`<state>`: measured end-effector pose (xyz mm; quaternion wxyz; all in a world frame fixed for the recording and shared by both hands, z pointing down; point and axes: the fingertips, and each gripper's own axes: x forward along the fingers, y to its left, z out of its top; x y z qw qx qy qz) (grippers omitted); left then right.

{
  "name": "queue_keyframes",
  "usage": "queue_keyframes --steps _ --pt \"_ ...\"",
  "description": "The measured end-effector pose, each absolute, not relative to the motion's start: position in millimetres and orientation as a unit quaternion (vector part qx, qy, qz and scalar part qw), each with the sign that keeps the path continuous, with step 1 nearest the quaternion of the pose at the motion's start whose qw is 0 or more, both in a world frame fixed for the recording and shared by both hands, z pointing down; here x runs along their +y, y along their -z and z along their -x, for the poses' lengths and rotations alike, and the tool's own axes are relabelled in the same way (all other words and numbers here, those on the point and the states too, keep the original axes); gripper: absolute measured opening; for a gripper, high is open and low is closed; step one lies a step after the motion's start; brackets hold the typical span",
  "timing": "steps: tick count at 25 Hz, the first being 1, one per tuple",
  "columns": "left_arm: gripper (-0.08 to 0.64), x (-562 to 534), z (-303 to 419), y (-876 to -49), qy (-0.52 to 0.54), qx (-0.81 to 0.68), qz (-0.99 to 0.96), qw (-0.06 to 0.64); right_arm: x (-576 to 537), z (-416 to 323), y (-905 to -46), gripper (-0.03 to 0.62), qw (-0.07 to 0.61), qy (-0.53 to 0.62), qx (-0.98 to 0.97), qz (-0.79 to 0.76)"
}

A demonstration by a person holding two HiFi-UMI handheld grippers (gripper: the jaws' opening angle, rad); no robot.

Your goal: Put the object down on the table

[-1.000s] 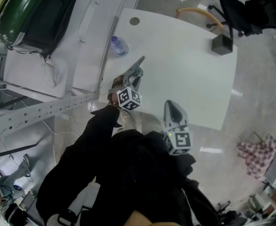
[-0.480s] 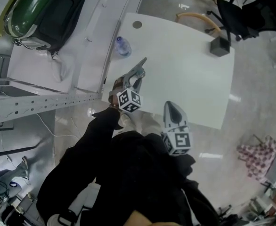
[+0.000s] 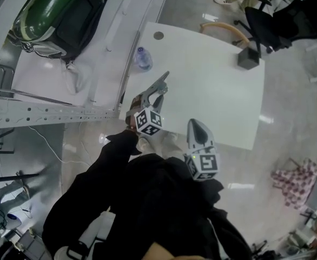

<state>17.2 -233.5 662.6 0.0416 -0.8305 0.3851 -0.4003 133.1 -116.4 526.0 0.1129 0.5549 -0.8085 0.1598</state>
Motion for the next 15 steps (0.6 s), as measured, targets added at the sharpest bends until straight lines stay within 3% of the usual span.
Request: queue_keyframes --steps 7,15 --pt "0.124 -221.9 -16.6 -633.1 0.355 0.399 0.845 0.006 -118.1 -124.9 -510.6 0.002 0.117 -0.15 -0.811 -0.553" --pt "0.06 -214.5 -9.4 -598.4 0.297 0.423 0.855 -0.027 -120.7 -115.3 -499.3 0.002 0.119 -0.148 -0.813 -0.551"
